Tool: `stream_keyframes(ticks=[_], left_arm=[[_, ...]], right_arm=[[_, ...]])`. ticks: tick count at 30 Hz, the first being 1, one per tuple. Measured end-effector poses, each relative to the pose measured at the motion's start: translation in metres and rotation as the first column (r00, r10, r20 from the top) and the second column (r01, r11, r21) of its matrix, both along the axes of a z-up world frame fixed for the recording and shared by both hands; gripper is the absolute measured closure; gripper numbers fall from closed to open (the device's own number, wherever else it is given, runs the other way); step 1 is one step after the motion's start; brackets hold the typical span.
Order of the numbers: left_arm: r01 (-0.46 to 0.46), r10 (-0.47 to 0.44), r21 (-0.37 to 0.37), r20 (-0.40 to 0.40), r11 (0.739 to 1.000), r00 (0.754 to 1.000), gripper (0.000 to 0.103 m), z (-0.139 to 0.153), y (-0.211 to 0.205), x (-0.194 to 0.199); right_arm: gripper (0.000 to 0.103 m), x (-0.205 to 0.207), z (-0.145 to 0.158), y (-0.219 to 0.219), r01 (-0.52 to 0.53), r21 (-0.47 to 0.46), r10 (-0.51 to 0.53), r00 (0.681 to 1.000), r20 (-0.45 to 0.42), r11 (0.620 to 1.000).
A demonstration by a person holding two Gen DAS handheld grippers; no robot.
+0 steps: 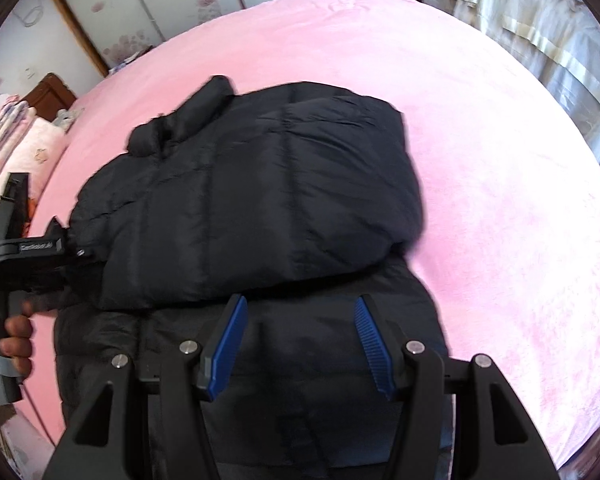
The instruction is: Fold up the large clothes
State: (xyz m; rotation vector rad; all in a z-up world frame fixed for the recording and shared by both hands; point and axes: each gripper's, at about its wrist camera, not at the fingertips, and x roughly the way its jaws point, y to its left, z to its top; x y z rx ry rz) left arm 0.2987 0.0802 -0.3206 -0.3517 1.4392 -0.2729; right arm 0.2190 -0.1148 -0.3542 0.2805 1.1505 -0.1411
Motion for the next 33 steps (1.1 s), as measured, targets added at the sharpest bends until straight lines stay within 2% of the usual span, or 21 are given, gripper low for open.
stream_keyframes(ticks=[3, 6, 10, 16, 17, 20, 21, 23, 26, 29, 30, 33], left_arm=[[0.014, -0.026, 0.098, 0.115, 0.995, 0.993, 0.094, 0.026, -0.009, 0.004], [-0.053, 0.032, 0.104, 0.198, 0.993, 0.98, 0.094, 0.046, 0.004, 0.01], [-0.063, 0.049, 0.083, 0.157, 0.995, 0.986, 0.094, 0.041, 0.017, 0.011], [-0.052, 0.041, 0.076, 0.147, 0.996, 0.988, 0.094, 0.033, 0.003, 0.012], [-0.056, 0.044, 0.078, 0.145, 0.995, 0.988, 0.094, 0.032, 0.001, 0.014], [-0.048, 0.032, 0.12, 0.133, 0.992, 0.991, 0.094, 0.015, -0.005, 0.015], [-0.034, 0.013, 0.168, 0.123, 0.985, 0.992, 0.093, 0.004, -0.008, 0.014], [-0.01, -0.013, 0.216, 0.108, 0.976, 0.994, 0.09, -0.01, -0.013, 0.015], [0.004, -0.031, 0.249, 0.106, 0.968, 0.994, 0.085, -0.01, -0.018, 0.015], [-0.008, -0.025, 0.245, 0.131, 0.969, 0.991, 0.066, 0.008, -0.014, 0.011], [-0.03, -0.013, 0.259, 0.162, 0.965, 0.987, 0.062, 0.019, -0.01, 0.007], [-0.112, 0.014, 0.34, 0.278, 0.934, 0.96, 0.062, 0.05, -0.002, -0.007]], right_arm=[[0.047, 0.0, -0.003, -0.017, 0.039, -0.003, -0.039, 0.999, 0.0, 0.999], [0.047, 0.001, -0.008, -0.029, 0.053, -0.036, -0.053, 0.999, -0.002, 0.998], [0.047, 0.01, -0.024, -0.037, 0.056, -0.049, -0.057, 0.998, -0.017, 0.997], [0.047, 0.034, -0.041, -0.038, 0.061, -0.117, -0.063, 0.998, -0.005, 0.991], [0.054, 0.037, -0.042, -0.04, 0.074, -0.138, -0.073, 0.997, 0.008, 0.988], [0.064, 0.042, -0.05, -0.051, 0.126, -0.183, -0.129, 0.992, -0.007, 0.975], [0.065, 0.043, -0.057, -0.056, 0.138, -0.199, -0.149, 0.988, -0.038, 0.97], [0.065, 0.04, -0.064, -0.06, 0.138, -0.2, -0.156, 0.985, -0.078, 0.97], [0.065, 0.036, -0.051, -0.058, 0.122, -0.199, -0.14, 0.987, -0.079, 0.972], [0.065, 0.029, -0.025, -0.052, 0.11, -0.192, -0.12, 0.992, -0.04, 0.975], [0.065, 0.027, -0.015, -0.048, 0.11, -0.189, -0.115, 0.993, -0.016, 0.976], [0.065, 0.026, 0.012, -0.03, 0.087, -0.195, -0.076, 0.995, 0.062, 0.977]])
